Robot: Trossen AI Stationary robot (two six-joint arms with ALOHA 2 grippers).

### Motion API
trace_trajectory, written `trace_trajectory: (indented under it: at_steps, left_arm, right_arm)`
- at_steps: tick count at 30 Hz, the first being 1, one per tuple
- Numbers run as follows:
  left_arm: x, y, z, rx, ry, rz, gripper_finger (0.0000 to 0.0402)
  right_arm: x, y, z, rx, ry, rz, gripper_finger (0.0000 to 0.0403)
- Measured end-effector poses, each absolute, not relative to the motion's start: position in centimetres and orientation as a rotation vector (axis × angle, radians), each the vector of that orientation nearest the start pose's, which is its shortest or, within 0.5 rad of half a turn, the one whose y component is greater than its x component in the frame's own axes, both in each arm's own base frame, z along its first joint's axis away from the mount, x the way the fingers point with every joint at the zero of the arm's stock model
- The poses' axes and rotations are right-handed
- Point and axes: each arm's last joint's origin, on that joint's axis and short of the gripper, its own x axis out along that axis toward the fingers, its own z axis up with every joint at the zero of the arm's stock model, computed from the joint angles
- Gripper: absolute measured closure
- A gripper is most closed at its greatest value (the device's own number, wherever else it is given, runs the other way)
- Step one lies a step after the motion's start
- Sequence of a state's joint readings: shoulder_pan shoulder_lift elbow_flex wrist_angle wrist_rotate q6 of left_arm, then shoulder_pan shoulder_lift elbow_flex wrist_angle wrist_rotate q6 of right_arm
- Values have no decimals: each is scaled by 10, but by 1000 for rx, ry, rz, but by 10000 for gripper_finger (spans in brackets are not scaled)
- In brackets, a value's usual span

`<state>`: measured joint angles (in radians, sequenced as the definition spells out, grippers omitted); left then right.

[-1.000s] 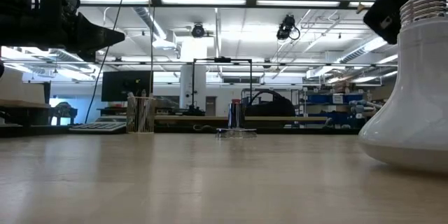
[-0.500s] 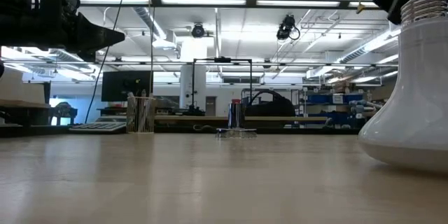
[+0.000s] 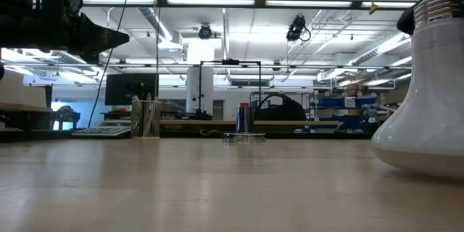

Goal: Screw lightbulb
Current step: Insert the white lightbulb on the silver lamp

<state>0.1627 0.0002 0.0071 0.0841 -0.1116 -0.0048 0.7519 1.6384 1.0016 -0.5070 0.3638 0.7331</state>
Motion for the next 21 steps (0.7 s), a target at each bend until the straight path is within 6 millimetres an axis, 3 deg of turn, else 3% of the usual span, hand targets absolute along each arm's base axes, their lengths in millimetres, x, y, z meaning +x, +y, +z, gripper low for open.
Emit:
trace_trajectory:
  at_steps: [11, 21]
  left_arm:
    - [95, 19, 174, -2, -92, 274, 394]
    - [95, 19, 174, -2, -92, 275, 394]
  right_arm:
    - [268, 169, 184, -42, 925, -120, 164]
    - [305, 104, 188, -128, 898, -208, 217]
